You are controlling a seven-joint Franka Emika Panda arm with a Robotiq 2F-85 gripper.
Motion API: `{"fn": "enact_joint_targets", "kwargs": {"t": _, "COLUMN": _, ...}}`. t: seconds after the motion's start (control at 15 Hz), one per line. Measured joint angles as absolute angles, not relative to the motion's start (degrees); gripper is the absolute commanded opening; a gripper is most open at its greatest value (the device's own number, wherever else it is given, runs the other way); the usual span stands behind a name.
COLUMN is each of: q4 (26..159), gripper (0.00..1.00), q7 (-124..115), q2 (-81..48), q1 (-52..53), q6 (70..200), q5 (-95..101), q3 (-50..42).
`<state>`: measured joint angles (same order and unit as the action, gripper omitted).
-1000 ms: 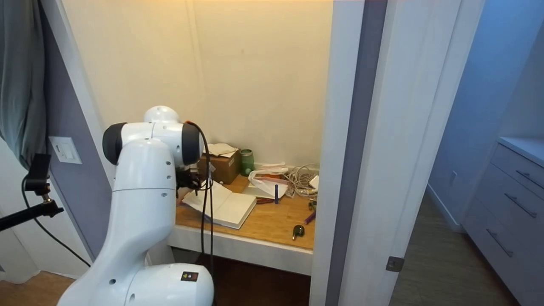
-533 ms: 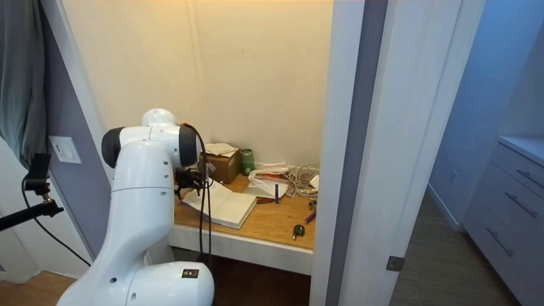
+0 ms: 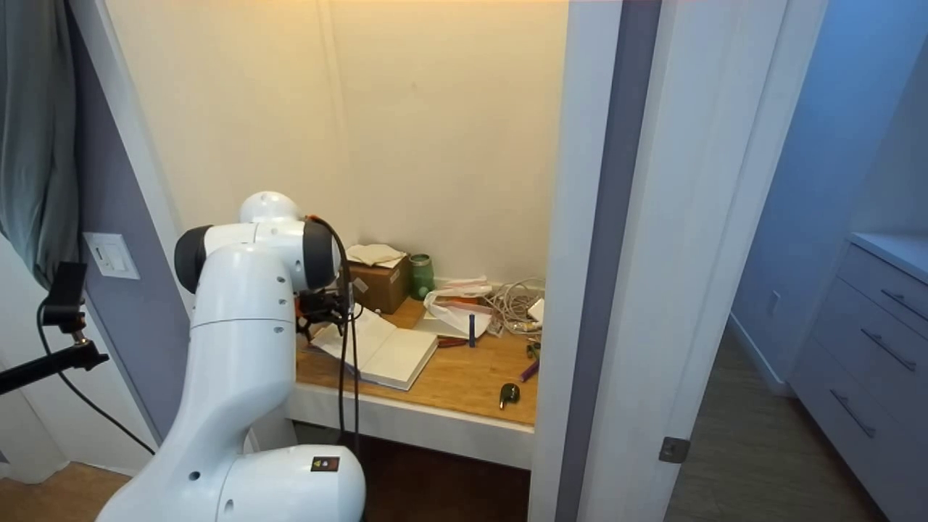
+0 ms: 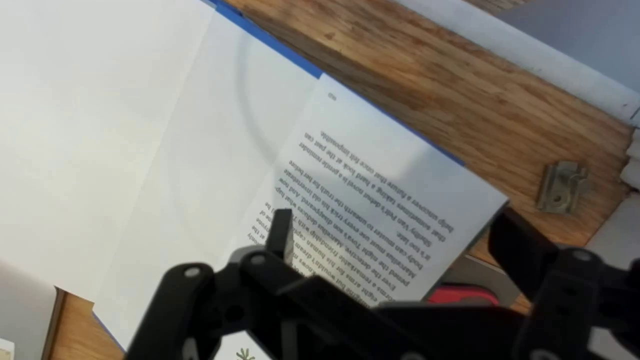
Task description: Close the book
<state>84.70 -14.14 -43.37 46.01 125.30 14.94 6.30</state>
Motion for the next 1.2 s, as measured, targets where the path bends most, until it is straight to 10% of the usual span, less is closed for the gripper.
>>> {"fn": "enact_joint_targets", "kwargs": {"t": 1.2, "q4": 82.59, "gripper": 1.0, "q7": -17.96, "q2": -43.6, "q1": 46.57, "q6": 120.92, "q5": 18.22, "q3": 1.76}}
